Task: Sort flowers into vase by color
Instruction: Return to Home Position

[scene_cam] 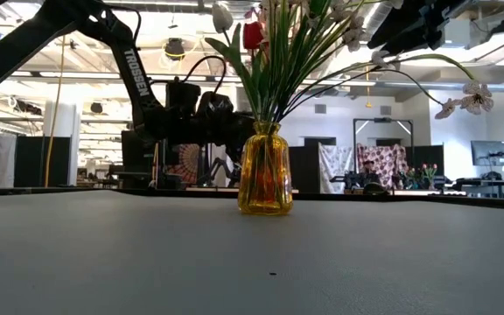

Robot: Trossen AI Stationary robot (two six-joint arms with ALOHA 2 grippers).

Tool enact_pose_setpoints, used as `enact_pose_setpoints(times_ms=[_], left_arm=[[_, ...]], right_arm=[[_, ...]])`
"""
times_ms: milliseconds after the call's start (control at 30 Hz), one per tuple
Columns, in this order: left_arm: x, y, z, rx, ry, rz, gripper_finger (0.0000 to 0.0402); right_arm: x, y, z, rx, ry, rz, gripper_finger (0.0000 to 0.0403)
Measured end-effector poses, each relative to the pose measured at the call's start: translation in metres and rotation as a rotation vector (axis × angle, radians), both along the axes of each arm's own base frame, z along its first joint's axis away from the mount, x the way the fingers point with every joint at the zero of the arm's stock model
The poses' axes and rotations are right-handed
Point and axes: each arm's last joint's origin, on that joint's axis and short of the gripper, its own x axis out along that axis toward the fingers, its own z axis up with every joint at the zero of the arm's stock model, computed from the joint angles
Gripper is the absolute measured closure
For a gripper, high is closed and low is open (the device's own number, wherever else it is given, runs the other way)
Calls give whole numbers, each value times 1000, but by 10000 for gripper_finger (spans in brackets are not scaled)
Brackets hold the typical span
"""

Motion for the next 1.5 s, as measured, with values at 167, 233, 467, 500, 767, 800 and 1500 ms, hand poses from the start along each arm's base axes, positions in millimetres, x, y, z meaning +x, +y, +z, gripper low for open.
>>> enact_pose_setpoints(times_ms=[167,233,467,500,767,800,1500], left_arm=[[-2,3,0,2,-1,0,248],[-3,5,2,5,-4,-16,239],[-2,13,15,23,-19,-119,232],[-2,14,17,23,-18,-138,232],[-12,26,22,-12,8,-200,232],[-14,28,22,-15,12,-207,232],[-56,55,40,-32,32,-219,232]], right_arm=[[0,0,0,0,0,0,143],[0,0,0,0,0,0,143],[0,0,0,1,0,1,143],[0,0,0,1,0,1,143],[0,0,0,1,1,2,143],[0,0,0,1,1,2,143],[0,0,0,1,1,3,143]])
